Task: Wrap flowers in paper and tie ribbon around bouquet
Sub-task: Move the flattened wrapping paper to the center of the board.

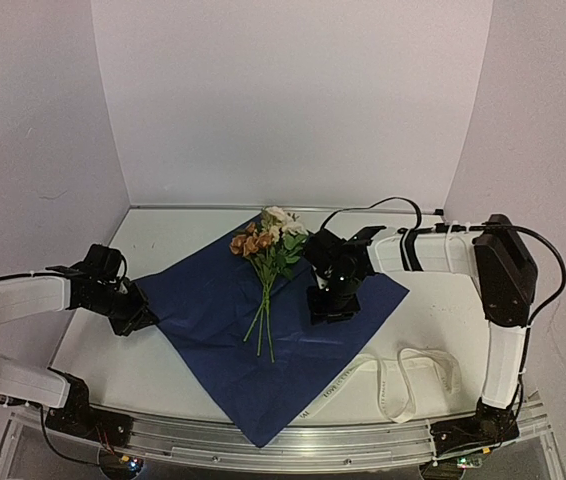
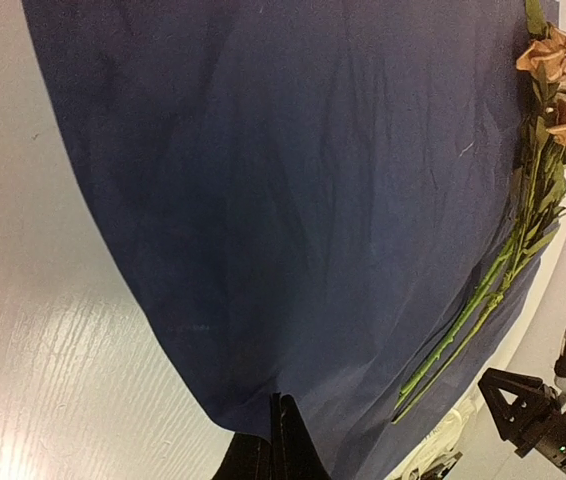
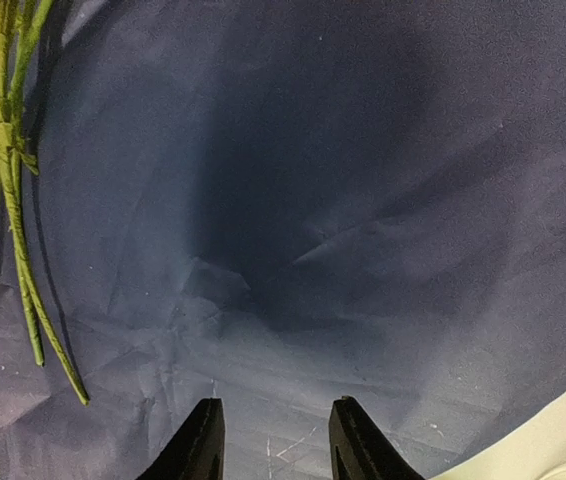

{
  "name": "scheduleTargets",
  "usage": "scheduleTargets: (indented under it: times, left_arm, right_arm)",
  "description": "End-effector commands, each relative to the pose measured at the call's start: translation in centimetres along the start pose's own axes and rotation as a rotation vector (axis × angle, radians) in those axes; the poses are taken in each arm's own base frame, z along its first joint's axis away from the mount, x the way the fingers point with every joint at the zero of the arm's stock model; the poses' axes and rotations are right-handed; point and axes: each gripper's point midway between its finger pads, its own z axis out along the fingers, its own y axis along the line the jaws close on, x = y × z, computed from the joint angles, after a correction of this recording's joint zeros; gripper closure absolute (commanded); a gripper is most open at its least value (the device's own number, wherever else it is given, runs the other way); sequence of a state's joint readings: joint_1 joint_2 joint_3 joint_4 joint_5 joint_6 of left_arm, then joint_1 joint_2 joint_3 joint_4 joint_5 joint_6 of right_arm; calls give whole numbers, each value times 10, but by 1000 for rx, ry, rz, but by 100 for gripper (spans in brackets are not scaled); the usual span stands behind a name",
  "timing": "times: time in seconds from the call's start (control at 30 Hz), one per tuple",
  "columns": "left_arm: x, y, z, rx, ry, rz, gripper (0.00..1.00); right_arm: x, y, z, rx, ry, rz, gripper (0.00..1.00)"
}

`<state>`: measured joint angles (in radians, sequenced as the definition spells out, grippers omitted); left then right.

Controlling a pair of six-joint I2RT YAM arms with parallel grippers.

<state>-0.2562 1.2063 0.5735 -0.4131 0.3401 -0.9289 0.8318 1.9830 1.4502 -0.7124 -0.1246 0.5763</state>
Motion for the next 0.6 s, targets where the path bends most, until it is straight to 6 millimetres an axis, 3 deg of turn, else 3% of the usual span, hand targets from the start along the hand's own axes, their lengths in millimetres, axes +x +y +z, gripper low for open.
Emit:
scheduleTargets:
  times: [0.0, 0.13, 0.33, 0.43, 0.5, 0.57]
  left_arm:
    - [2, 4, -7, -6, 9, 29, 100]
    - [1, 8, -7, -13, 7, 29, 100]
    - [-1, 11, -5, -26, 2, 31, 98]
    - [-2, 8, -3, -4, 0, 35, 84]
    - [0, 6, 1, 23, 6, 30, 65]
    - [3, 7, 6, 52, 14, 14, 53]
  right_arm:
    - [0, 6, 12, 19, 16, -9, 65]
    - [10, 1, 26, 42, 46, -8, 65]
    - [19, -6, 30, 60, 64, -13, 66]
    - [22, -6, 31, 58, 72, -14, 66]
    - [24, -6, 32, 59, 76, -14, 66]
    - [26, -5, 33, 58, 79, -12, 66]
